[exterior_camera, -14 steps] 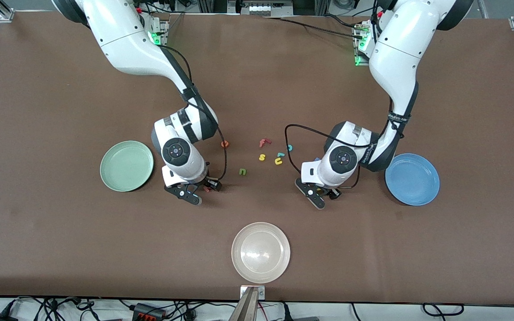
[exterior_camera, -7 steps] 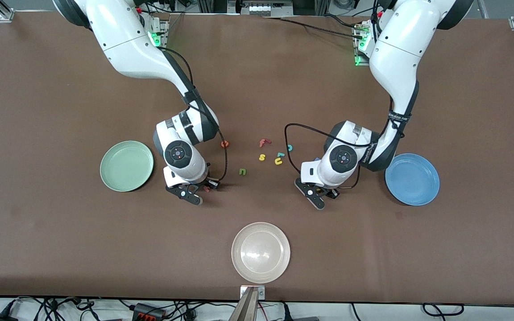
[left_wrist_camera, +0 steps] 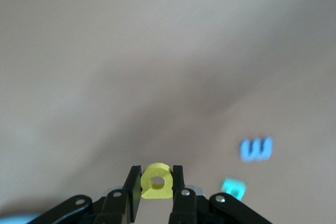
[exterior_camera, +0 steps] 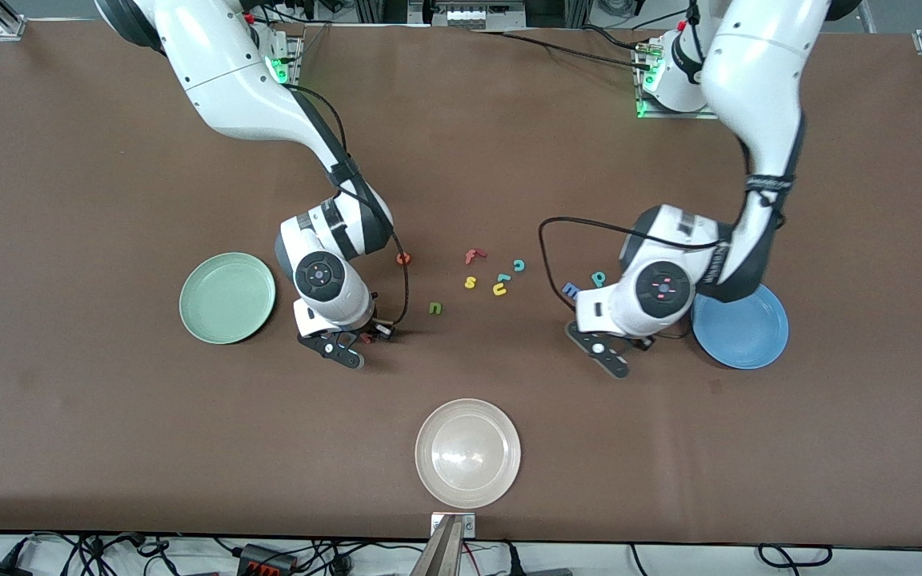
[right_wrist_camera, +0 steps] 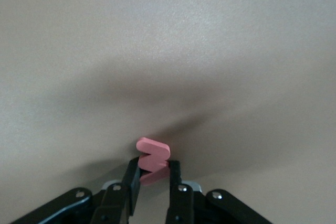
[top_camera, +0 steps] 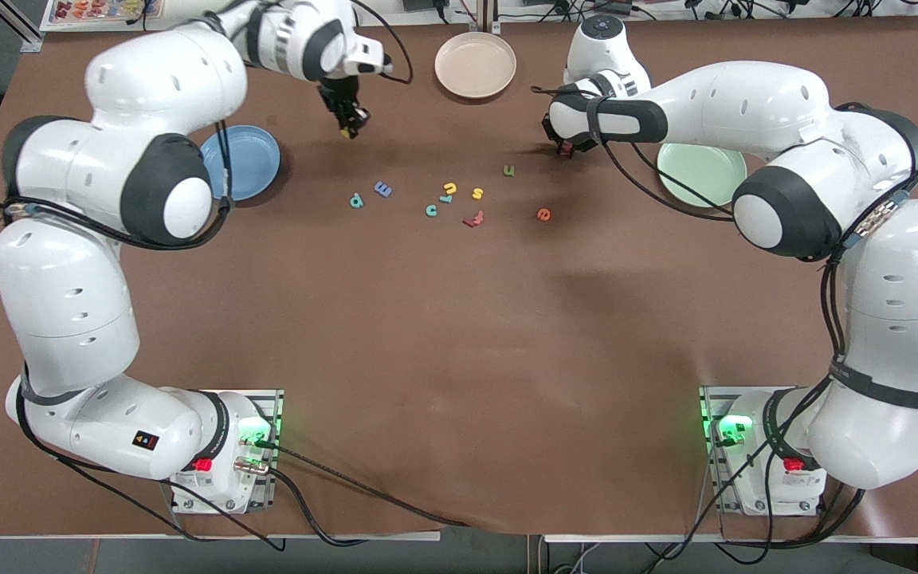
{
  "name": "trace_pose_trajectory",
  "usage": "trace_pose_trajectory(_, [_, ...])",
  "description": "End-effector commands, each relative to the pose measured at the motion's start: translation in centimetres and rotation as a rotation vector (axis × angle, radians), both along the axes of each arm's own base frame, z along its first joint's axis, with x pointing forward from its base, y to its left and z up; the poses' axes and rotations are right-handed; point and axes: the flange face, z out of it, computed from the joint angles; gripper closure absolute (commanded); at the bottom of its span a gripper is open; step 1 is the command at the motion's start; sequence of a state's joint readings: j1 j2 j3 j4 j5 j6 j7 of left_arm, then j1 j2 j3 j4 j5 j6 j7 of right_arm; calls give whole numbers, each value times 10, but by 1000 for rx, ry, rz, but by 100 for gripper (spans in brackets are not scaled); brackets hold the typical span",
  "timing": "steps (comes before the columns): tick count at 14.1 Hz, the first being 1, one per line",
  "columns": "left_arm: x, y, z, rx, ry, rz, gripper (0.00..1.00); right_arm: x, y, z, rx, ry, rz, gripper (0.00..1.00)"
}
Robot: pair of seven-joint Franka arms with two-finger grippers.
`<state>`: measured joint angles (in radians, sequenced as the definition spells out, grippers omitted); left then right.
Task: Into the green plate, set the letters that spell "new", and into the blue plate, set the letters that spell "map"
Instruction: 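Drop the pink letter on the green plate while the left gripper drops yellow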
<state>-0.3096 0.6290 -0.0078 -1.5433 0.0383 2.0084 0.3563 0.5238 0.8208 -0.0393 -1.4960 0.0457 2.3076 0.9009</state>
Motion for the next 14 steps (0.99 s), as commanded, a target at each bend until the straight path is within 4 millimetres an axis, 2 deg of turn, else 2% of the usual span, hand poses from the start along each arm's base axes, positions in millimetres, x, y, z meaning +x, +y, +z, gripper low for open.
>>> trace_pose_trajectory(1, [6, 72, 8, 32, 42, 116, 92, -4, -12, 29, -17, 31, 56, 98])
trace_pose_trajectory(3, [12, 131, -1, 34, 59, 205, 91, -9, -49, 59, -33, 96, 131, 100])
trace_pose_trajectory(4, [10, 163, -16, 34, 77, 251, 90, -9, -75, 77, -33, 123, 152, 100])
trace_pose_trajectory(5, [10, 188, -29, 33, 78, 286, 90, -15, -90, 87, -33, 149, 182, 100])
trace_pose_trajectory(6, [6, 199, -44, 31, 79, 300, 90, -22, -110, 100, -27, 163, 208, 100])
trace_pose_trajectory(7, [0, 199, -54, 28, 76, 301, 89, -28, -134, 107, -19, 173, 234, 100])
trace_pose_trajectory(9, [-8, 201, -68, 29, 87, 305, 86, -44, -174, 110, -3, 196, 297, 100])
trace_pose_trajectory(10, [-8, 204, -69, 29, 87, 309, 69, -49, -192, 110, 3, 206, 317, 100])
trace_pose_trajectory(12, [-7, 205, -66, 28, 84, 313, 0, -54, -233, 101, 20, 222, 341, 100])
trace_pose_trajectory(14, [-6, 205, -65, 29, 82, 320, 0, -56, -255, 85, 28, 212, 351, 99])
